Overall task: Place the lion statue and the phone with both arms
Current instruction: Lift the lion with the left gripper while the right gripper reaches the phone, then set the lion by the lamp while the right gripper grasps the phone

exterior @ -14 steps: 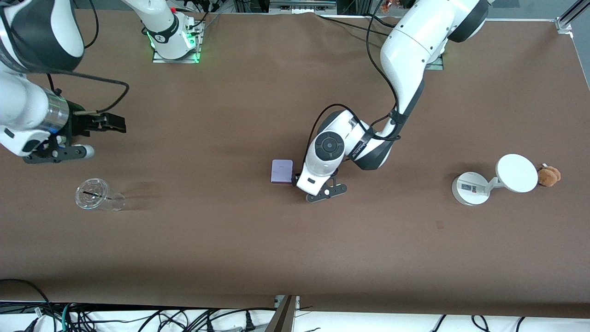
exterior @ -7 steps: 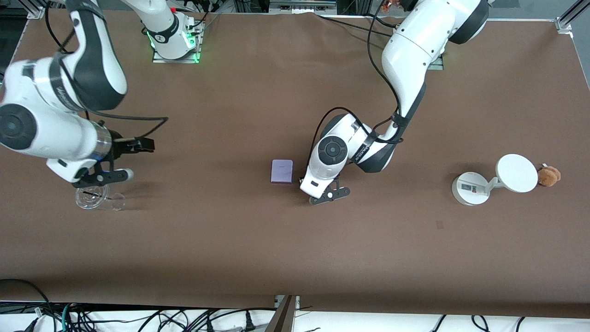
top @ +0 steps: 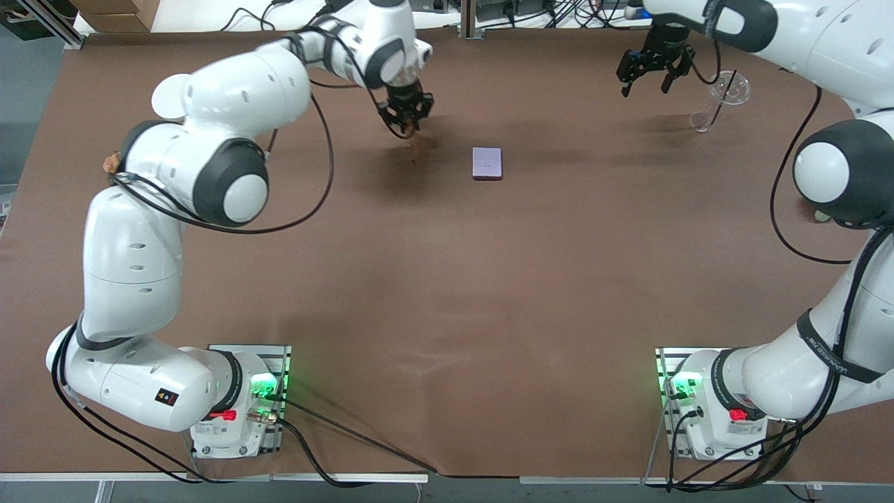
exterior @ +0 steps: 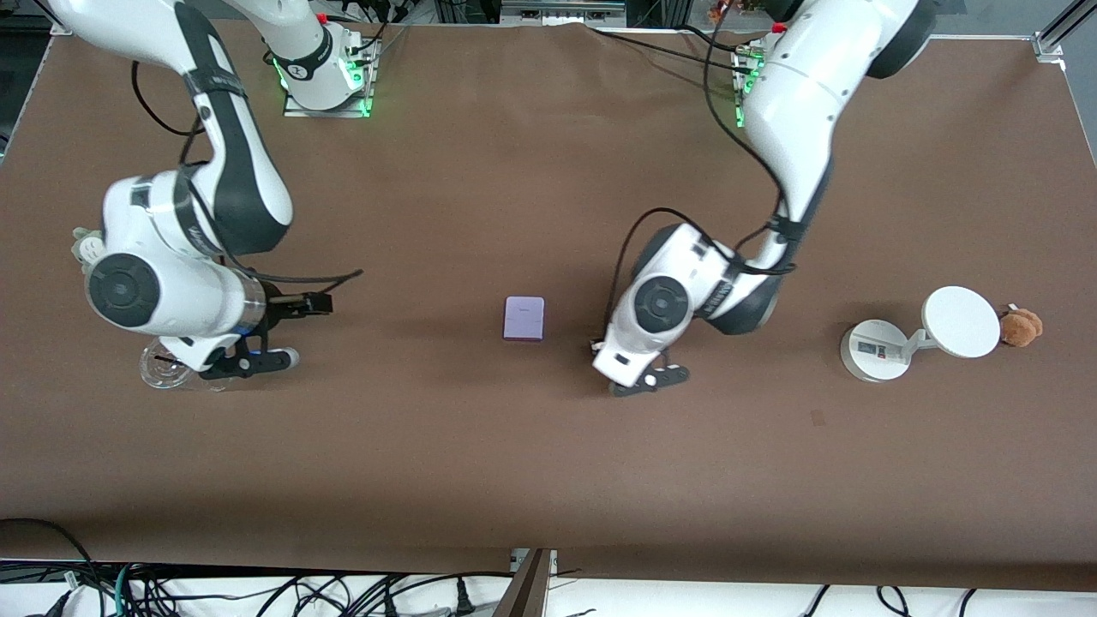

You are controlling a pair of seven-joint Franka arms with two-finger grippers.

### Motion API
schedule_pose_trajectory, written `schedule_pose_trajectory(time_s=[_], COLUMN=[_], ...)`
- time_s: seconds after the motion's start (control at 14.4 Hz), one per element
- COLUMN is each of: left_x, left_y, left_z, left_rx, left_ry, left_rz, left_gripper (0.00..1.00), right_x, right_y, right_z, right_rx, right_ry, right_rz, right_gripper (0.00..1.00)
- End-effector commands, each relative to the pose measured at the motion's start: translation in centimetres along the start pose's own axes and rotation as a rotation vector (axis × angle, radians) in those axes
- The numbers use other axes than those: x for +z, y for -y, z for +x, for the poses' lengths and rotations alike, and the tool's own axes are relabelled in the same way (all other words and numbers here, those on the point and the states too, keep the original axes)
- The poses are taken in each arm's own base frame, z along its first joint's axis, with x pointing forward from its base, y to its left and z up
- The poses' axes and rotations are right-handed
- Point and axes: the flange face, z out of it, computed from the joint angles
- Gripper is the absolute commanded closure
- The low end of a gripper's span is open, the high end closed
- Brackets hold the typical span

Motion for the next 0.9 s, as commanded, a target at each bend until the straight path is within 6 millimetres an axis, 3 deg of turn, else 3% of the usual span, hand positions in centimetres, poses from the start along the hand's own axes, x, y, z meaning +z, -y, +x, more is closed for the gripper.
schedule_pose_trajectory(time_s=[0.0, 0.14, 0.28, 0.42, 0.56, 0.7, 0.83], left_x=[-4.0, -3.9, -3.4, -2.9, -2.4, -1.3, 0.5], left_y=[5.5, 9.7, 15.3, 20.9, 23.2, 23.5, 25.2], left_z=[0.8, 1.6, 3.1, 4.5, 5.2, 5.5, 6.1], left_rx=[0.092, 0.156, 0.224, 0.287, 0.303, 0.326, 0.321], left_ry=[0.008, 0.016, 0.003, 0.012, 0.023, 0.0, 0.0], left_rz=[0.03, 0.04, 0.029, 0.02, 0.016, 0.008, -0.002], left_gripper=[1.0, 1.0, 1.0, 1.0, 1.0, 1.0, 1.0], right_x=[2.6, 4.2, 6.0, 8.1, 10.0, 11.9, 13.9], right_y=[2.6, 5.4, 8.5, 13.1, 18.1, 22.3, 26.7], right_z=[1.5, 2.0, 2.2, 2.1, 1.7, 1.0, -0.2], right_rx=[0.05, 0.06, 0.086, 0.092, 0.121, 0.174, 0.22], right_ry=[-0.018, -0.041, -0.055, -0.08, -0.132, -0.172, -0.213], right_rz=[0.008, 0.002, -0.004, 0.013, 0.03, 0.044, 0.058], right_gripper=[0.0, 0.0, 0.0, 0.0, 0.0, 0.0, 0.0])
